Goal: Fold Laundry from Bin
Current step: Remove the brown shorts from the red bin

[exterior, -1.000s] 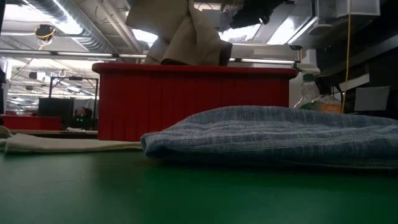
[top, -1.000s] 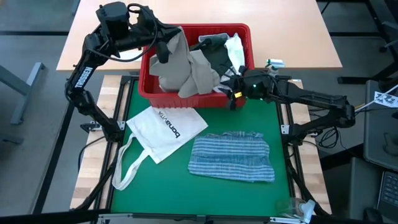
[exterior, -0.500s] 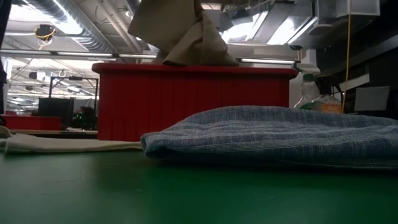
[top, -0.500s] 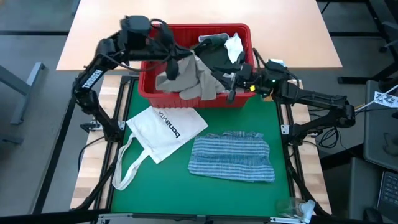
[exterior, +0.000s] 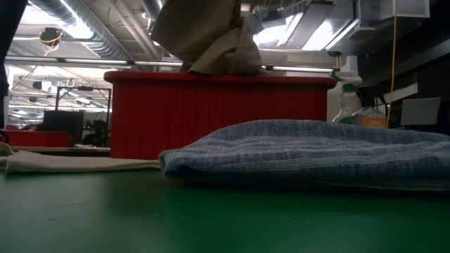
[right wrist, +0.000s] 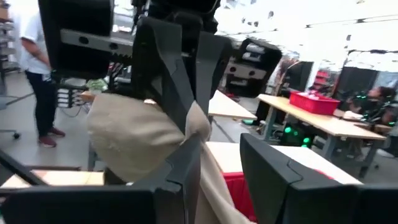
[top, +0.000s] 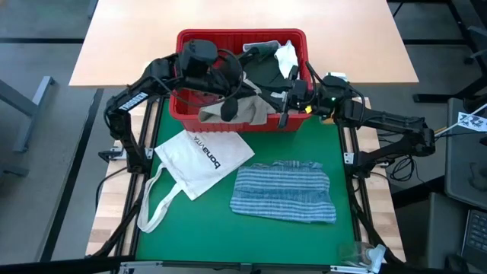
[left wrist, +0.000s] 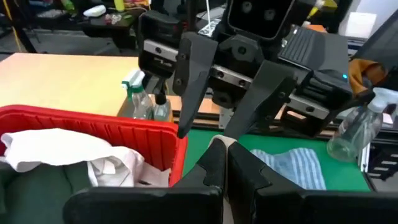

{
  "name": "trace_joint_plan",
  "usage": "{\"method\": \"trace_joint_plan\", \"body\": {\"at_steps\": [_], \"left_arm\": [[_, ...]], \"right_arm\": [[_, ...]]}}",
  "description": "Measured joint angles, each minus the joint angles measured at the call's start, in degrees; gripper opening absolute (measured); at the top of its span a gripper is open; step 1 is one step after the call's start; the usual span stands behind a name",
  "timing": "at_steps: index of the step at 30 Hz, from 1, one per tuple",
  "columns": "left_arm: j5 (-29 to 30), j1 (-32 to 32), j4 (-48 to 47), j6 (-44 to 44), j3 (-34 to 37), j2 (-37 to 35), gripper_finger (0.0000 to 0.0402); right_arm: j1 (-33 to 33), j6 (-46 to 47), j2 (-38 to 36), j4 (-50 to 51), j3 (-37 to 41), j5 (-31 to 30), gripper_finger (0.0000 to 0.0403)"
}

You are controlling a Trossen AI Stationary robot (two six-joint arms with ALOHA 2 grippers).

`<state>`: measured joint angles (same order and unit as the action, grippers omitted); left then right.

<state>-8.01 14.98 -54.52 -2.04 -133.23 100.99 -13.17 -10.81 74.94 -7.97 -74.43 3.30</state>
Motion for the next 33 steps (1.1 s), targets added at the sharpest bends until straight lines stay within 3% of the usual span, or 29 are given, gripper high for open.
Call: {"method": "trace_joint_plan", "body": {"at_steps": [17, 22, 25, 28, 33], "left_arm": [[-0.7, -1.2, 2.4, 0.0, 0.0, 0.1, 0.0], [-0.5, -1.2, 2.7, 0.0, 0.0, 0.1, 0.0], [2.0, -1.2, 2.7, 0.0, 0.0, 0.1, 0.0], [5.4, -1.2, 3.0, 0.0, 0.0, 0.1, 0.0009], [12.4, -1.1, 3.1, -0.2, 0.0, -0.4, 0.0056]], "right_arm": [[0.0, -1.4, 0.1, 2.1, 0.0, 7.5, 0.0112], [0.0, -1.6, 0.1, 1.8, 0.0, 8.9, 0.005], [0.0, -1.8, 0.1, 1.8, 0.0, 8.9, 0.001], [0.0, -1.8, 0.0, 3.1, -1.1, 8.7, 0.0011], [0.0, -1.9, -0.4, 11.4, -6.9, 8.7, 0.0005]]}}
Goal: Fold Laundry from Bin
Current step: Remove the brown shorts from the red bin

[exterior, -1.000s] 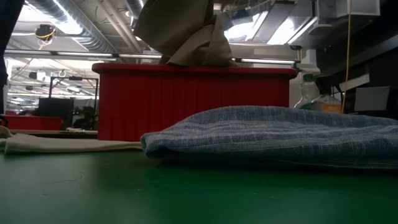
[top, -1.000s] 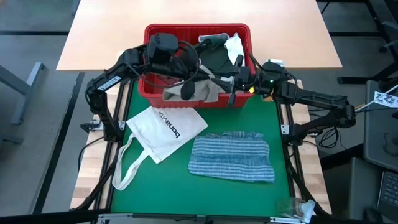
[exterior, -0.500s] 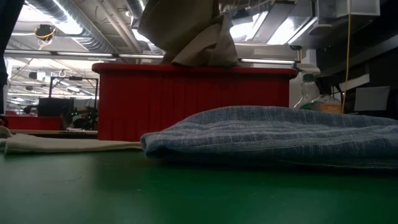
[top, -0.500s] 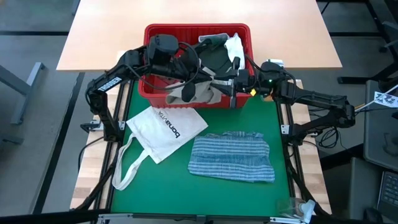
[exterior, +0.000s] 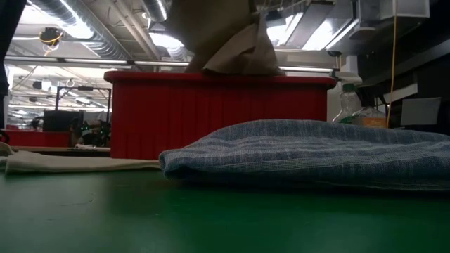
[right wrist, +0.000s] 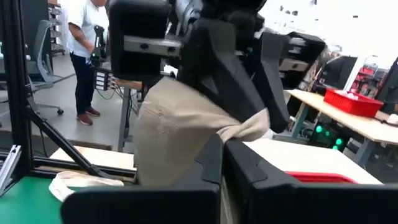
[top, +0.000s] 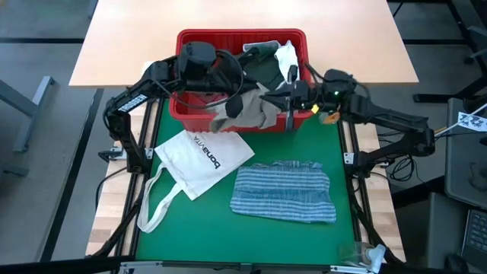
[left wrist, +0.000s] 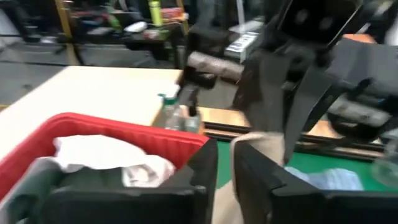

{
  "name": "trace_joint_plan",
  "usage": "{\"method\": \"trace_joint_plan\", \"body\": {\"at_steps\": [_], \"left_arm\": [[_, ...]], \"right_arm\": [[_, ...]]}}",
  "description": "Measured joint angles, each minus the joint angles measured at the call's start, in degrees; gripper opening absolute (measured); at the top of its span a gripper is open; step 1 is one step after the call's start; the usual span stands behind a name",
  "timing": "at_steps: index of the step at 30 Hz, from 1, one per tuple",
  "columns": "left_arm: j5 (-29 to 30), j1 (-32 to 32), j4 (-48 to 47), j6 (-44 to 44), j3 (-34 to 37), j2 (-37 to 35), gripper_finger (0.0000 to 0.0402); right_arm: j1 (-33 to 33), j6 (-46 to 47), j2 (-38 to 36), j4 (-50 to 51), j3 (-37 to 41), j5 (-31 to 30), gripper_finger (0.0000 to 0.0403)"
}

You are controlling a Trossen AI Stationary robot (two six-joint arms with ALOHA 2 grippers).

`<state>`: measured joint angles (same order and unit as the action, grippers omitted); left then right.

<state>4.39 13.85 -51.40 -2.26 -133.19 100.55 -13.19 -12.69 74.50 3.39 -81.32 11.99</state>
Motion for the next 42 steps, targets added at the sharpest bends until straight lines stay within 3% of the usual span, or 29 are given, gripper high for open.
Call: {"method": "trace_joint_plan", "body": {"at_steps": [10, 16, 22, 29, 37, 42], "left_arm": [[6.9, 0.2, -3.1, -9.3, -1.9, -1.6, 0.0135], [14.9, 0.9, -16.3, -8.6, -1.9, -4.5, 0.0139], [11.6, 2.5, -32.9, 0.0, -1.6, -5.4, 0.013], [8.5, 2.7, -34.9, 3.0, 7.8, -5.3, 0.012], [8.5, 3.7, -29.7, -4.4, 21.2, -5.3, 0.011], [8.1, 7.5, -28.0, -9.3, 27.0, -5.6, 0.0103]], "right_arm": [[0.1, -1.4, -0.1, 19.9, -12.9, -0.2, 0.0001], [0.1, -1.4, -0.2, 26.2, -18.5, -0.2, 0.0001], [0.1, -1.3, -0.2, 30.3, -21.4, -0.2, 0.0001], [0.1, -1.2, -0.2, 31.7, -22.0, -0.2, 0.0], [0.0, -1.1, -0.2, 32.0, -22.0, 1.1, 0.0], [0.0, -1.1, -0.2, 32.1, -22.0, 1.1, 0.0]]}}
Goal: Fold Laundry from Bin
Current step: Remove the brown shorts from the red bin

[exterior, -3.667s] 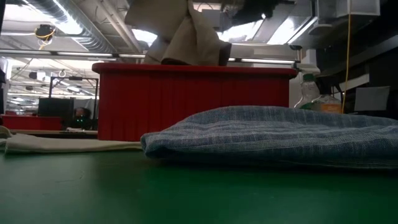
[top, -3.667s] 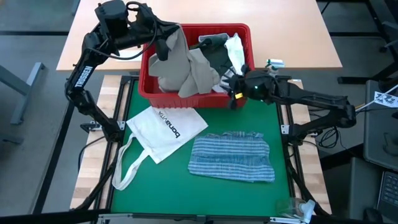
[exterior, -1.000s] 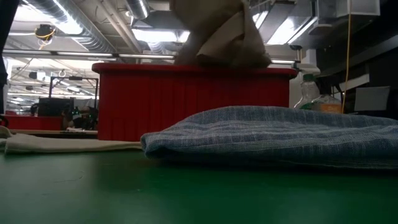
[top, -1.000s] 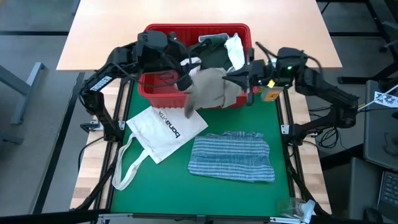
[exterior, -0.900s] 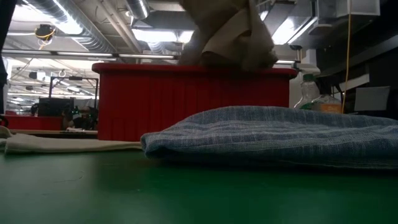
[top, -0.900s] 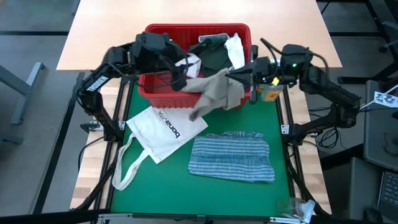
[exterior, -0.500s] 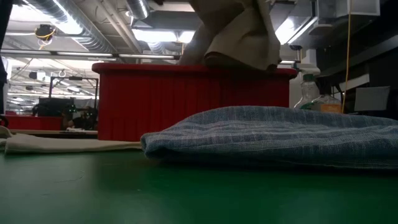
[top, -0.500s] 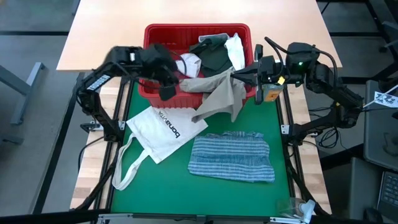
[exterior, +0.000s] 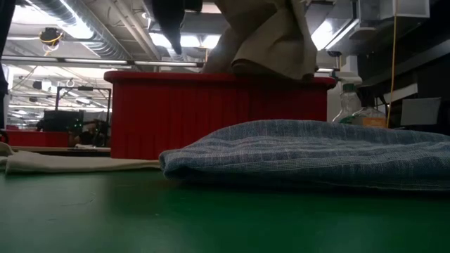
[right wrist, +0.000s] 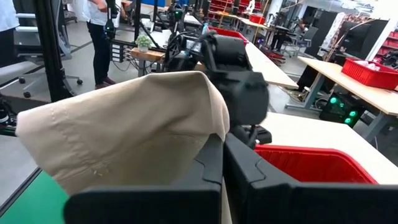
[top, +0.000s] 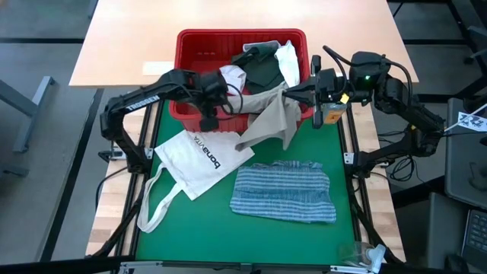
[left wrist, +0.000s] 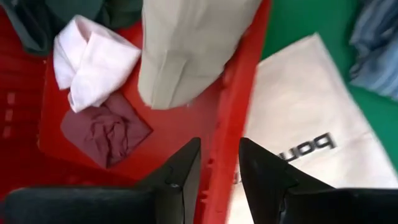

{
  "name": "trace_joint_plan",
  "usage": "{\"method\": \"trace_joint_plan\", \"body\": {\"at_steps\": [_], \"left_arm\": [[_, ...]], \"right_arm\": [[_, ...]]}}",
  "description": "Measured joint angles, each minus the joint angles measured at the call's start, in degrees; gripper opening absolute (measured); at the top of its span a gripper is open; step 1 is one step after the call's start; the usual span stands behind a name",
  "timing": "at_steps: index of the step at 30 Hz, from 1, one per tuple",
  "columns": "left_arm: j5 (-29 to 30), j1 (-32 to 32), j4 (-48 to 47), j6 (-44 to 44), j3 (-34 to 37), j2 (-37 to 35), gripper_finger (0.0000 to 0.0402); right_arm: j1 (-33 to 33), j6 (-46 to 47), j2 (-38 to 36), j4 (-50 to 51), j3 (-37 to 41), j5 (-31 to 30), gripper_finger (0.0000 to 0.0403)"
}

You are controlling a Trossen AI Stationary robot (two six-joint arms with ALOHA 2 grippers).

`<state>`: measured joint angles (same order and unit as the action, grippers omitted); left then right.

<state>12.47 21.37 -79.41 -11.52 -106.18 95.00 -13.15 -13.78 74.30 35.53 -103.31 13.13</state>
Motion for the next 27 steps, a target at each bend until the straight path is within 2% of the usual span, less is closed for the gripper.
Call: {"method": "trace_joint_plan", "body": {"at_steps": [3, 7, 11, 19, 27], "left_arm": [[-2.2, 3.7, 2.7, -1.1, 1.9, -0.2, 0.0097], [-9.9, 9.7, 6.3, -2.5, 4.0, -0.3, 0.0089], [-14.7, 14.3, 8.2, -2.3, 6.7, -0.3, 0.0083], [-35.6, 22.8, 14.2, 2.3, 12.2, -0.3, 0.0073], [-41.6, 26.6, 17.5, 6.7, 16.6, -0.3, 0.0071]], "right_arm": [[0.0, 0.0, 0.0, 0.3, 0.0, 0.0, 0.0], [0.0, 0.0, 0.0, 0.7, 0.0, 0.0, 0.0], [0.0, 0.0, 0.0, 0.9, 0.0, 0.0, 0.0], [0.0, 0.0, 0.0, 1.0, 0.0, 0.0, 0.0], [0.0, 0.0, 0.0, 1.0, 0.0, 0.0, 0.0]]}}
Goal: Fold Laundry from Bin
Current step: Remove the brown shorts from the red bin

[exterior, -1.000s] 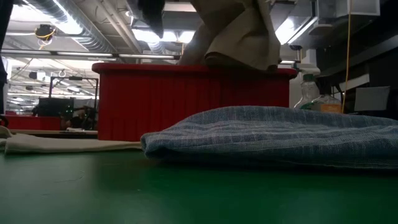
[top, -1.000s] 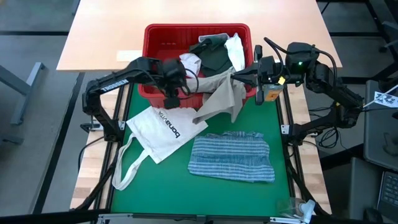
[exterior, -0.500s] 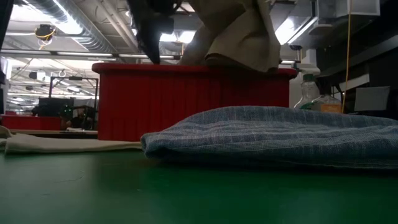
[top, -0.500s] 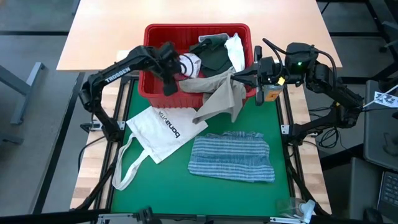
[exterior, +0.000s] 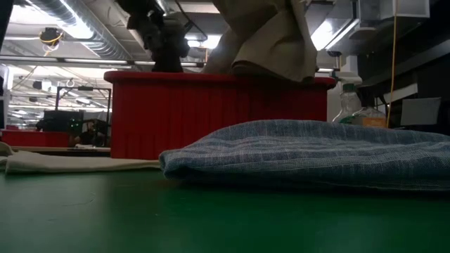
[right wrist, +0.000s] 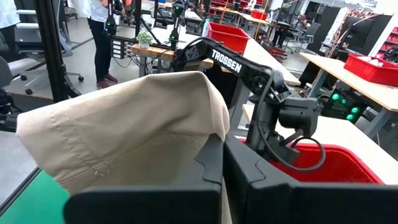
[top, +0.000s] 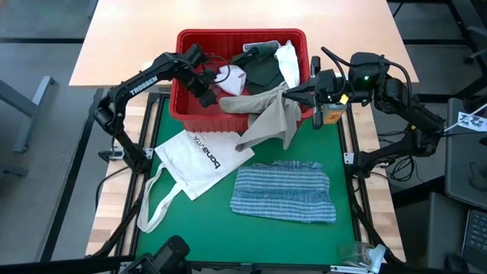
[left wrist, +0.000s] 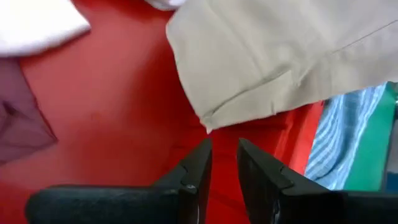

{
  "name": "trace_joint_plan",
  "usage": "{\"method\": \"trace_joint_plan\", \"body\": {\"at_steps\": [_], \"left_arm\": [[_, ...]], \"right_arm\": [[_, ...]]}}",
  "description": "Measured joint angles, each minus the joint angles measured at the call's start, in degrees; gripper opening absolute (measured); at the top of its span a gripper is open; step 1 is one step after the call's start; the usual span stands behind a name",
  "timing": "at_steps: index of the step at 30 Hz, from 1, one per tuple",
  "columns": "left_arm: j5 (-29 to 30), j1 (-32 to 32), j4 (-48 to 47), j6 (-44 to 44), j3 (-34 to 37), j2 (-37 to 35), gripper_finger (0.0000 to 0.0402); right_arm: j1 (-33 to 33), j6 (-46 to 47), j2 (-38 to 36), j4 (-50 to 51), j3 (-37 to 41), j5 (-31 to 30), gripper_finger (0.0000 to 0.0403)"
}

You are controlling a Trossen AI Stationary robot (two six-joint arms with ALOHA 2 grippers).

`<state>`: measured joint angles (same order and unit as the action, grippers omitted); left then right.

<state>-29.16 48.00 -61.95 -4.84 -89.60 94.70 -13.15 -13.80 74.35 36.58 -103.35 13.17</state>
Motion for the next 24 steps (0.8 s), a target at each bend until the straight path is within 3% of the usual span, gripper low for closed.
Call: {"method": "trace_joint_plan", "body": {"at_steps": [5, 12, 19, 24], "left_arm": [[0.2, 0.7, 1.8, 2.8, 3.3, 0.0, 0.0071], [14.7, -1.4, 1.7, 7.3, 4.6, 0.0, 0.0071], [16.4, -2.2, 1.7, 7.3, 4.6, 0.0, 0.0071], [23.6, -2.2, 2.5, 7.3, 4.6, 0.0, 0.0071]], "right_arm": [[0.0, 0.0, 0.0, 0.0, 0.0, 0.0, 0.0], [0.0, 0.0, 0.0, 0.0, 0.0, 0.0, 0.0], [0.0, 0.0, 0.0, 0.0, 0.0, 0.0, 0.0], [0.0, 0.0, 0.0, 0.0, 0.0, 0.0, 0.0]]}}
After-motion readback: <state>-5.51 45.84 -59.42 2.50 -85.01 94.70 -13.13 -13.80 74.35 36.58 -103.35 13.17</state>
